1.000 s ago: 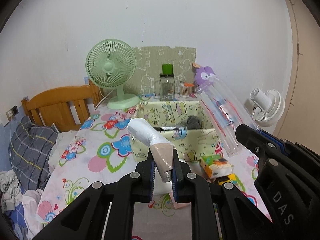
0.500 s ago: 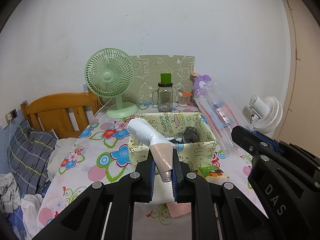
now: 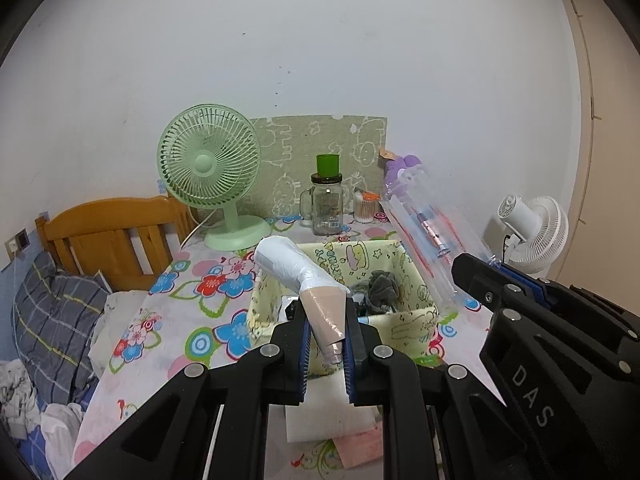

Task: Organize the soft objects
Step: 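Carry the white roll and the clear pen bag over the basket, then lower the white roll with the left tool while the right tool lowers the pen bag, opening both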

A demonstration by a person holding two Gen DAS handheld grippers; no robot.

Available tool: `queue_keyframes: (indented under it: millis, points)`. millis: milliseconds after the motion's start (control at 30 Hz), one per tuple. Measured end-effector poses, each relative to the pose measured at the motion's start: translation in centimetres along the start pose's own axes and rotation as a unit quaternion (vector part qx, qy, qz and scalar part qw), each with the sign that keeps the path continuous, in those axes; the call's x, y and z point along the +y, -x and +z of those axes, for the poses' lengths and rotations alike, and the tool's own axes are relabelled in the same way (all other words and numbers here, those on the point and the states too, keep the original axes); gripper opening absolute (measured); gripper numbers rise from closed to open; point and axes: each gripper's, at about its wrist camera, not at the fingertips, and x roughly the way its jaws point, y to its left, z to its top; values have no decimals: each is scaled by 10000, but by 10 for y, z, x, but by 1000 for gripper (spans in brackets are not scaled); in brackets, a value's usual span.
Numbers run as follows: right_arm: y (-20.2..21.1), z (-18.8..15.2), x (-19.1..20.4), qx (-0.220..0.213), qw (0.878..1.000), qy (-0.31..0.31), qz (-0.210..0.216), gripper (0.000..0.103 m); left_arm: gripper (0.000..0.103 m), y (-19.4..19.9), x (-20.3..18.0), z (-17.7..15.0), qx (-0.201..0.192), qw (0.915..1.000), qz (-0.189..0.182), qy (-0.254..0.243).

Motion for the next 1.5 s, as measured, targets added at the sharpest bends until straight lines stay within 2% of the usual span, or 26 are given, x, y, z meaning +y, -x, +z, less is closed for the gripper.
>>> queue_keyframes:
  millis: [733, 1200, 1233, 1267, 1300, 1400, 1467, 1500]
  points:
    - [-68, 16, -9, 256, 9997, 0, -23, 12, 12, -61, 2, 18, 41, 9999, 66, -95]
    - [-118, 9, -9, 603, 9982, 33, -8, 12, 13, -109, 12, 12, 404, 9992, 28, 5]
    - [-122, 9, -8, 643, 9979, 40, 5, 12, 18, -112, 12, 12, 447, 9990, 11, 4]
    - [-125, 8, -9, 675, 9977, 46, 14, 12, 33, -116, 13, 11, 503, 9987, -34, 3]
    - [-129, 7, -9, 714, 9974, 57, 27, 12, 39, -120, 13, 9, 564, 9984, -62, -12]
    - [-141, 3, -7, 818, 9965, 114, 97, 12, 47, -125, 11, 6, 658, 9977, -72, -117]
    - [-150, -1, -7, 929, 9955, 124, 137, 12, 62, -129, 10, 3, 778, 9968, -72, -164]
    - [-152, -2, -7, 951, 9952, 130, 162, 12, 63, -130, 10, 2, 808, 9965, -99, -170]
